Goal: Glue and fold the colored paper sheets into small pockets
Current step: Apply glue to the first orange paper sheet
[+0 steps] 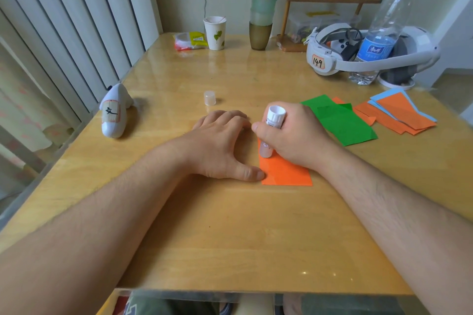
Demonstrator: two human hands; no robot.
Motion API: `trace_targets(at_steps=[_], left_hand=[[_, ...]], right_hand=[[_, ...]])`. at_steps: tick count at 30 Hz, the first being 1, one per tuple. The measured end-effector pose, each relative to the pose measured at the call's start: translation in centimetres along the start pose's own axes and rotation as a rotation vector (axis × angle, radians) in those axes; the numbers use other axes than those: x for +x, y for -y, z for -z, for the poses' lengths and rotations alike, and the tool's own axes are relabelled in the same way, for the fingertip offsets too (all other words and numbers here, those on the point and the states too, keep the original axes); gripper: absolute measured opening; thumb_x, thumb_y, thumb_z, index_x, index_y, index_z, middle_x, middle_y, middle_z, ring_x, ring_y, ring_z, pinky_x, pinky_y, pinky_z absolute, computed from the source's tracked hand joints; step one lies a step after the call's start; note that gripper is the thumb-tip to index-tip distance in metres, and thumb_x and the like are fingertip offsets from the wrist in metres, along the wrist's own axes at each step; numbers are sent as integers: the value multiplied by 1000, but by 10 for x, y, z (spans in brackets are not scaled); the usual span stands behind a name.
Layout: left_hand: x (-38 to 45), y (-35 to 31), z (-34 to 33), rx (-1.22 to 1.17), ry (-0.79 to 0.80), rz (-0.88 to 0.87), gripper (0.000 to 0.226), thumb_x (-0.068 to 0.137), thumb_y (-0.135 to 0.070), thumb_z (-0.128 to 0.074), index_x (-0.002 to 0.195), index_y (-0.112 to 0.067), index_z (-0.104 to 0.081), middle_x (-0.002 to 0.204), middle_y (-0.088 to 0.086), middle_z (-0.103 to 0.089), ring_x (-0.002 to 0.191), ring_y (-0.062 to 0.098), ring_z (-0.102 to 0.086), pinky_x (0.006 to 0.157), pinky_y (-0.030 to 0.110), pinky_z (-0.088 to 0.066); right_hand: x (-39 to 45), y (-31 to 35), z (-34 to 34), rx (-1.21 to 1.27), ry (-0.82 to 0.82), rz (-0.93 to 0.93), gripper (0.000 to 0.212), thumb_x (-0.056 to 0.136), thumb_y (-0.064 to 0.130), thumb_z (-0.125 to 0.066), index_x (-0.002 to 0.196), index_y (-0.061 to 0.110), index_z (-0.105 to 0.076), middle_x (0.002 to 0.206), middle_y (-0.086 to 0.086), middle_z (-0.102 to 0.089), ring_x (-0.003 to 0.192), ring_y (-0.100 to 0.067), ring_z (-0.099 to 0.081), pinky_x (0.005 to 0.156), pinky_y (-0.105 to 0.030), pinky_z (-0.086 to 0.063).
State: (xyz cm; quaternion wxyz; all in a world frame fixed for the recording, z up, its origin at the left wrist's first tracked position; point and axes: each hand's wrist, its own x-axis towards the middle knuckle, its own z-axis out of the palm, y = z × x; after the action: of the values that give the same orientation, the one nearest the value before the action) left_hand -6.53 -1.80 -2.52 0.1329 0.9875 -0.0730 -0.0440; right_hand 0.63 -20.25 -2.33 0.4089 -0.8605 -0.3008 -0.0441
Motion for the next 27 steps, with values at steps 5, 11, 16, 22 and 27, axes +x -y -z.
trace_targets(at_steps=[5, 11, 16, 22, 27], left_hand=[[-1, -1, -1, 12, -4, -3, 121, 50, -96, -45, 149, -28, -33, 160, -15, -24, 151, 11, -11, 119, 32, -12], [0, 0, -1, 9, -11, -3, 118, 51, -96, -48, 148, -31, -33, 158, -16, -26, 151, 14, -13, 121, 35, -15], [0, 1, -3, -23, 1, 12, 117, 49, -96, -52, 143, -30, -33, 150, -18, -34, 149, 13, -16, 121, 34, -18], [1, 3, -4, -70, 8, 26, 106, 48, -95, -58, 131, -33, -31, 152, -16, -34, 150, 12, -15, 122, 36, -20], [1, 3, -3, -66, 12, 15, 107, 49, -95, -55, 132, -31, -32, 141, -17, -37, 147, 9, -16, 119, 32, -18]], right_hand=[[4, 0, -1, -63, 3, -29, 44, 84, 55, -67, 80, 11, -59, 69, -2, -72, 75, -22, -65, 72, -41, -53], [8, 0, 1, -131, 34, -38, 40, 95, 56, -66, 86, 18, -60, 68, 14, -73, 73, 0, -63, 62, -18, -42], [8, -5, 0, -148, -38, -11, 41, 96, 59, -64, 90, 19, -60, 76, 7, -74, 78, -6, -63, 68, -21, -45], [6, -5, 3, -45, -169, 27, 44, 98, 55, -62, 83, 14, -59, 75, -2, -73, 76, -21, -66, 72, -42, -51], [6, -3, 2, -96, -68, 8, 45, 98, 52, -63, 81, 11, -58, 70, 1, -72, 73, -17, -63, 72, -39, -48]])
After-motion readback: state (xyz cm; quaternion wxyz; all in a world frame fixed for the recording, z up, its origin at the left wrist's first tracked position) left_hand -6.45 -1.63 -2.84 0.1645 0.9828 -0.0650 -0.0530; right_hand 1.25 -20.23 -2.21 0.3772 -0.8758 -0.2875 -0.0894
